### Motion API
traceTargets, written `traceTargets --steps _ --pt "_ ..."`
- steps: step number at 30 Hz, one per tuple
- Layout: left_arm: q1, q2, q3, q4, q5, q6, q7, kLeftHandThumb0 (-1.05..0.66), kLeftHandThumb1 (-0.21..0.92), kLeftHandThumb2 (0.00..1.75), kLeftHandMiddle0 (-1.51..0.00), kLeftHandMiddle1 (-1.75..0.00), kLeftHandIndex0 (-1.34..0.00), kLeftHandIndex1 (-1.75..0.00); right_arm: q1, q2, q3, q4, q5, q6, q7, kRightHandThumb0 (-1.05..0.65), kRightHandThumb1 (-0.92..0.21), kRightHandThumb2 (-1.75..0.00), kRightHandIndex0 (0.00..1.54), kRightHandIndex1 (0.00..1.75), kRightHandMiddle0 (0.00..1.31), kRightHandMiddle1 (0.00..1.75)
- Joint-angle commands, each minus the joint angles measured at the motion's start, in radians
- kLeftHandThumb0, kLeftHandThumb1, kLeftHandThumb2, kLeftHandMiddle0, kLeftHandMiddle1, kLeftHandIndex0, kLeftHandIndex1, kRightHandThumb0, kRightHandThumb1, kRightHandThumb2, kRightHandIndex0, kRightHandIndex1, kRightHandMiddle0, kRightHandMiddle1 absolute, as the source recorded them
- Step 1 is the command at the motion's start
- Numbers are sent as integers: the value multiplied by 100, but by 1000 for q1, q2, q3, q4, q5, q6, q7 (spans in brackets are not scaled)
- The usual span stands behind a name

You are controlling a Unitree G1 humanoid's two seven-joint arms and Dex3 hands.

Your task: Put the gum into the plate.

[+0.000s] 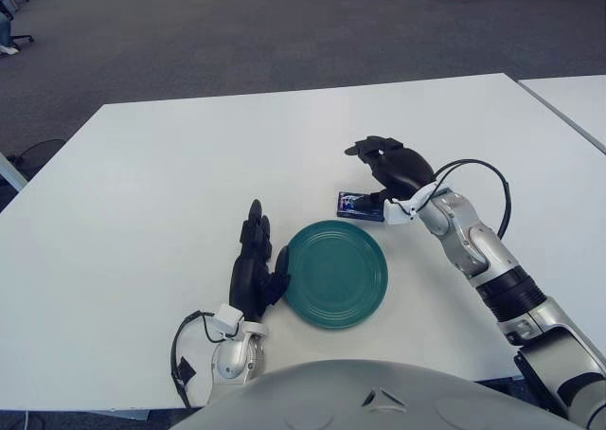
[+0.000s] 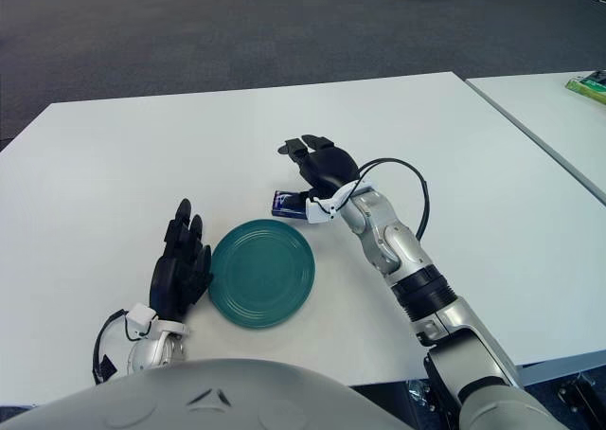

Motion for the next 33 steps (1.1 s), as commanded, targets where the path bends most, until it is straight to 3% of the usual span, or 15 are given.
traceTargets --steps 1,9,15,33 --pt "-26 -34 20 141 -42 32 -11 -95 92 39 0 0 0 -6 25 -14 13 44 -17 -19 -34 -83 -92 -52 24 1 0 67" --pt "-23 -39 19 130 -74 45 -27 -92 92 34 0 0 0 -6 29 3 28 110 -10 -26 -54 -81 -92 -52 26 1 0 68" --pt "-20 -44 13 118 -80 56 -28 -90 92 39 0 0 0 -7 22 27 61 229 -19 -41 -113 -78 -92 -51 28 2 0 66" --pt "-20 -50 11 108 -94 80 -22 -90 92 42 0 0 0 -6 -39 51 109 455 2 -101 -161 -74 -92 -44 34 3 0 63"
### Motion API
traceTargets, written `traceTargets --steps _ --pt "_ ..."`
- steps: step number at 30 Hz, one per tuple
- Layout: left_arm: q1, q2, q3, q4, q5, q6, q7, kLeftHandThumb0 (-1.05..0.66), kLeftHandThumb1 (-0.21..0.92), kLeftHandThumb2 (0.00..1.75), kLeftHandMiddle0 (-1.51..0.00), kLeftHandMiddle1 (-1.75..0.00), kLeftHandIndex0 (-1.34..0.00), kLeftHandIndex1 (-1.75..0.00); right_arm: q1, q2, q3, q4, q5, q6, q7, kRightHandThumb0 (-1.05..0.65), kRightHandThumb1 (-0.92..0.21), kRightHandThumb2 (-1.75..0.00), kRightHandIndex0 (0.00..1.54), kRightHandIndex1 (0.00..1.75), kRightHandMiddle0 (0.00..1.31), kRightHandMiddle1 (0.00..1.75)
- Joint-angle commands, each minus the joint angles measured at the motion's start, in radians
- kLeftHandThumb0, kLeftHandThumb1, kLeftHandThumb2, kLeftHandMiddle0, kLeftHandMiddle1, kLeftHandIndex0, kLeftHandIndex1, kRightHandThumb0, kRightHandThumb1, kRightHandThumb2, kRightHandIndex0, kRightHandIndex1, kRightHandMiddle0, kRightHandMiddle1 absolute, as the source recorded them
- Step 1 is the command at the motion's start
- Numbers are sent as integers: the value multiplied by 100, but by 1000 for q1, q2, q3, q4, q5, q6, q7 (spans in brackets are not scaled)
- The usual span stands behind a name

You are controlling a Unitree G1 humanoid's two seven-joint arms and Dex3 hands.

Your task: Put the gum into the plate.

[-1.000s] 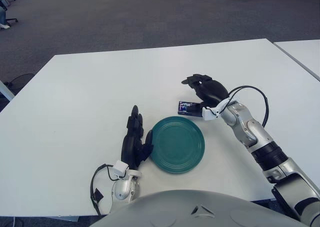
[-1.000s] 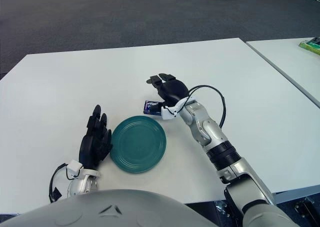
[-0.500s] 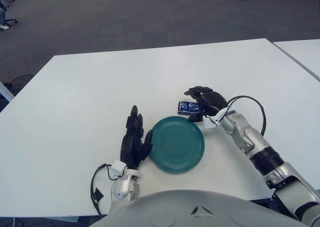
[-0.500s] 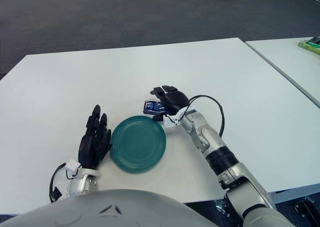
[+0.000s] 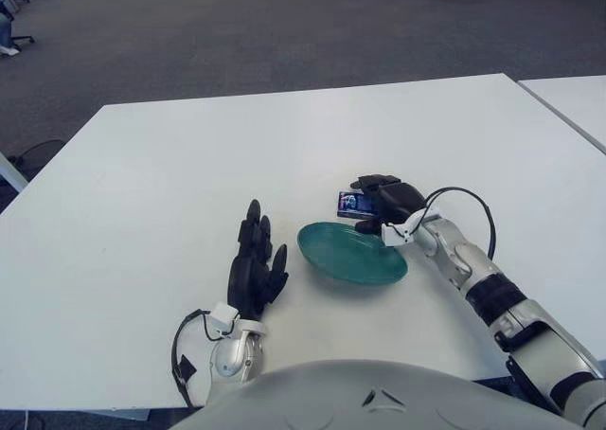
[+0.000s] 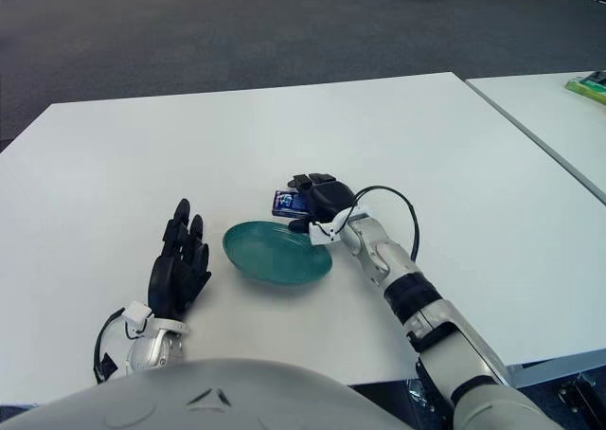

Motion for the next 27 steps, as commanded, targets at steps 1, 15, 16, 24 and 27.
traceTargets --steps 1,15,16,24,27 --pt "-16 -50 9 110 -19 44 10 -90 92 42 0 0 0 -6 -12 8 24 69 -3 -17 -8 -73 -92 -44 34 3 0 64" --pt "-13 -49 4 105 -9 41 17 -89 92 40 0 0 0 -6 -71 25 47 209 11 -68 -48 -71 -92 -37 41 4 0 67" --pt "-12 -50 3 105 -11 39 16 -89 92 40 0 0 0 -7 -73 23 49 211 11 -71 -46 -71 -92 -37 41 4 0 67" --pt "-13 -54 3 111 -21 31 12 -90 92 37 0 0 0 -7 -77 16 59 214 7 -82 -41 -71 -92 -39 42 4 0 66" --pt "-15 -55 4 117 -24 25 8 -90 92 36 0 0 0 -6 -77 12 62 212 5 -83 -37 -71 -92 -39 42 4 0 65"
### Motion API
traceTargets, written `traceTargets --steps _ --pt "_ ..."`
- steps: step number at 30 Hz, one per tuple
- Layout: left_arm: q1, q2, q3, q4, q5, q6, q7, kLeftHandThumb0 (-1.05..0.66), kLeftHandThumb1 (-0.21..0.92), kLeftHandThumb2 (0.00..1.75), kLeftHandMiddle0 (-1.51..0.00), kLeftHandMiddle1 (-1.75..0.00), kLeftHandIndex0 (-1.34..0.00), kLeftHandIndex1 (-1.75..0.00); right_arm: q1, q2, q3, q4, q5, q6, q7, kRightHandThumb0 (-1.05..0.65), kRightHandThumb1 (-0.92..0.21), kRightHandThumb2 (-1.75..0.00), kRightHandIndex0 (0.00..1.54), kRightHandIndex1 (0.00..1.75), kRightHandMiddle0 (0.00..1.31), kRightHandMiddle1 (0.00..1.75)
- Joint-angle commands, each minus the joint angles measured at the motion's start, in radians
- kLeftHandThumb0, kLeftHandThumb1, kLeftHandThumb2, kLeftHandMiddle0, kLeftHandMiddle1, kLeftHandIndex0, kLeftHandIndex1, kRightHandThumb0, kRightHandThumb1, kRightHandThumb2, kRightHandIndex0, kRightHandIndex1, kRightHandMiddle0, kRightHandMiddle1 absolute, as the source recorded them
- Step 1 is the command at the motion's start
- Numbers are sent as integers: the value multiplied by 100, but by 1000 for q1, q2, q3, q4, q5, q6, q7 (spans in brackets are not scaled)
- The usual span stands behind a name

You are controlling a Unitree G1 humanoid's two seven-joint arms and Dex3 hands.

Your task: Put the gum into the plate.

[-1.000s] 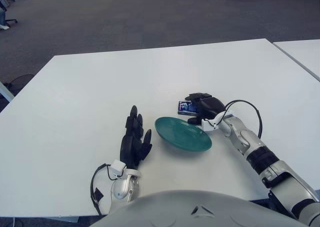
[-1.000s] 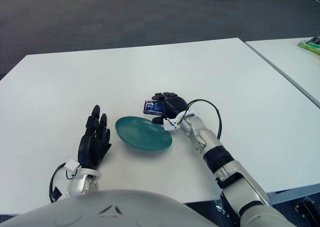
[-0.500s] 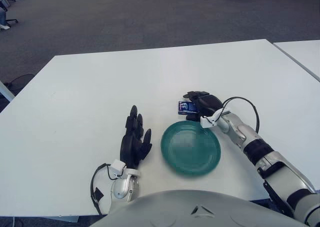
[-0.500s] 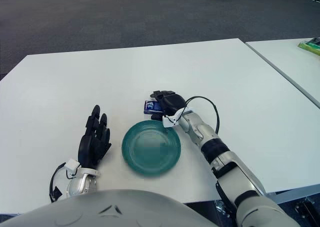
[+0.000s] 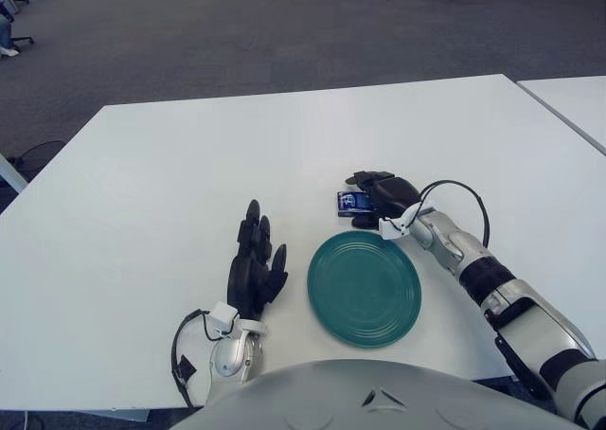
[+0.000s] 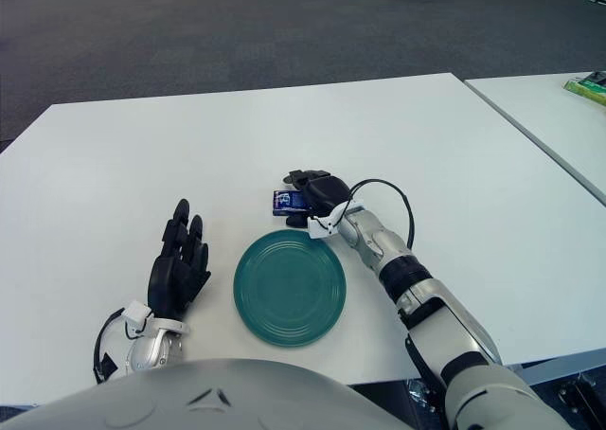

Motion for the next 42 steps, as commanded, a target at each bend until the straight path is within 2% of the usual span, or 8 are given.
traceTargets --steps 1,21,27,31,33,36,39,42 --pt "-15 -54 7 118 -20 22 5 -90 92 35 0 0 0 -6 20 -9 26 27 -9 5 30 -72 -92 -39 42 4 0 65" --pt "-22 -53 9 127 -13 28 12 -92 92 37 0 0 0 -1 18 -30 38 -9 -6 13 72 -71 -92 -42 45 4 0 71" --pt "-19 -55 9 122 -16 30 12 -91 92 38 0 0 -1 -2 32 -54 49 -41 -27 34 102 -71 -92 -42 58 11 0 83" --pt "-18 -55 10 124 -17 28 12 -91 92 36 0 0 -1 -2 54 -85 75 -60 -72 50 93 -71 -92 -41 51 118 5 144" --pt "-20 -54 11 128 -15 24 11 -90 92 35 0 0 -1 -3 53 -96 93 -69 -99 63 103 -70 -92 -41 53 145 10 159" --pt "-22 -60 16 130 -30 32 11 -90 92 34 0 0 -1 -3 75 -126 137 -91 -160 82 124 -69 -92 -40 62 165 22 170" --pt "-23 -70 23 129 -55 46 9 -89 92 32 0 0 -1 -4 91 -150 170 -101 -198 86 142 -50 -70 -77 74 171 35 173" --pt "-25 -73 24 133 -66 46 10 -88 92 31 0 0 -1 -4 73 -164 183 -103 -205 72 182 -45 -60 -93 83 174 41 174"
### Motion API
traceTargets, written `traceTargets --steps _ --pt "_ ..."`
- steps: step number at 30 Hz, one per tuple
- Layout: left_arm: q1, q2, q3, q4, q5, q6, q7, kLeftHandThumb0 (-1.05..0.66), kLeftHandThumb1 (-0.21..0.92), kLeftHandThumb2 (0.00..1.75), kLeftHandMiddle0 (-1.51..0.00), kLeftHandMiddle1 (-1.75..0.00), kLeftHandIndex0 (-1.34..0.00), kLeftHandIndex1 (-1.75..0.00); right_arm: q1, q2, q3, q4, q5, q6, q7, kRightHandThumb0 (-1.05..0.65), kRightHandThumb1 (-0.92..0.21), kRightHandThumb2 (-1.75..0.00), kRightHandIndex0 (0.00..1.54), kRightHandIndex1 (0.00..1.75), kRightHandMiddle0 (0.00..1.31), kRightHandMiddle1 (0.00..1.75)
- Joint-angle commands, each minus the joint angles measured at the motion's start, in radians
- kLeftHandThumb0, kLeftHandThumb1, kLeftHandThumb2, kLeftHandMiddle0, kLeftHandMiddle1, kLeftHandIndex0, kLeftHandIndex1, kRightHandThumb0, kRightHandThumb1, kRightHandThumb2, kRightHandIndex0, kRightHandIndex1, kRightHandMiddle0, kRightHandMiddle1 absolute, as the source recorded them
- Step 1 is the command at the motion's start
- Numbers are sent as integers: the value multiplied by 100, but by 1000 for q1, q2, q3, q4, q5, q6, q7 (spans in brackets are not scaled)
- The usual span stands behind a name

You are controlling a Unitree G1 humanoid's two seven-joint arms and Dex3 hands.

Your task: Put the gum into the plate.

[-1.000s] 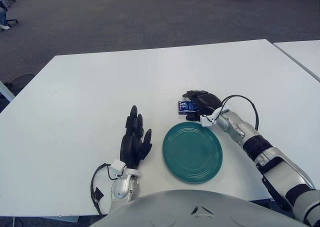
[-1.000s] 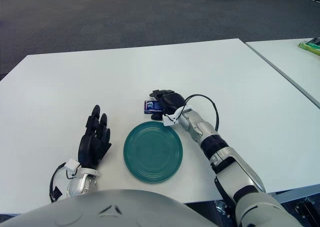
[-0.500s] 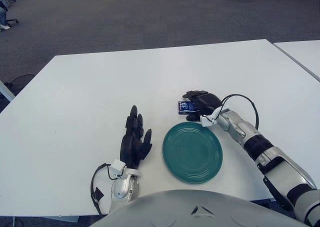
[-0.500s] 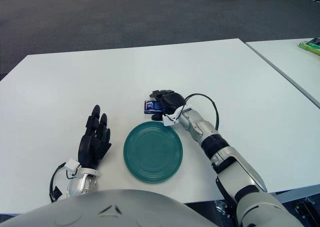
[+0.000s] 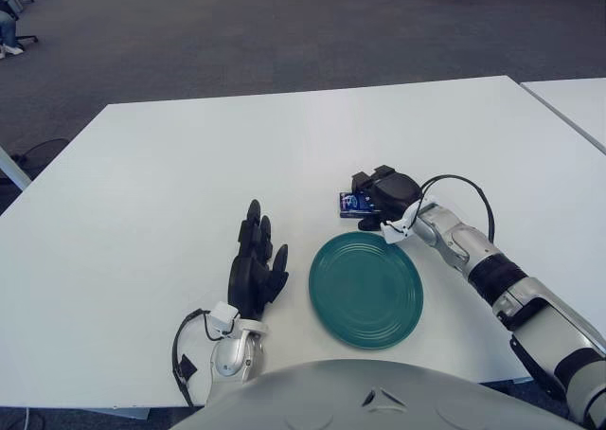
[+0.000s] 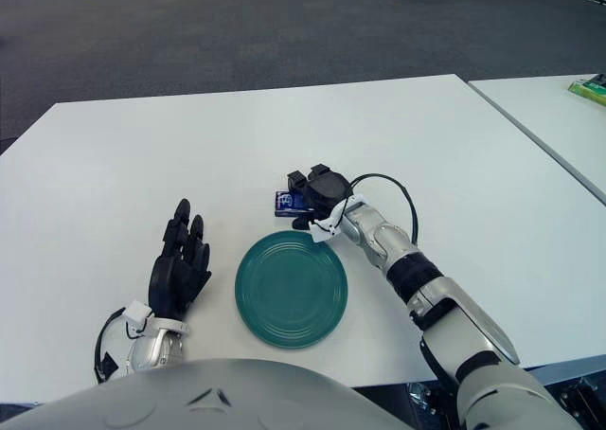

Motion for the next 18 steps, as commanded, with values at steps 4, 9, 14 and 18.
traceTargets --steps 4,9,14,18 --pt "-27 -73 19 148 -36 19 8 -89 92 30 0 0 0 -4 62 -78 73 68 -31 -38 139 -42 -57 -99 87 174 43 175" --pt "-29 -78 24 160 -41 4 6 -91 92 28 0 0 0 -3 52 -90 85 86 -29 -70 142 -41 -58 -98 84 175 42 175" --pt "-27 -85 31 167 -73 -7 -12 -90 92 25 0 0 0 -3 86 -123 102 46 -47 -87 128 -40 -59 -96 82 175 40 175" --pt "-26 -81 30 159 -79 -6 -15 -89 92 25 0 0 0 -3 99 -141 109 19 -61 -95 111 -40 -60 -96 82 175 40 175"
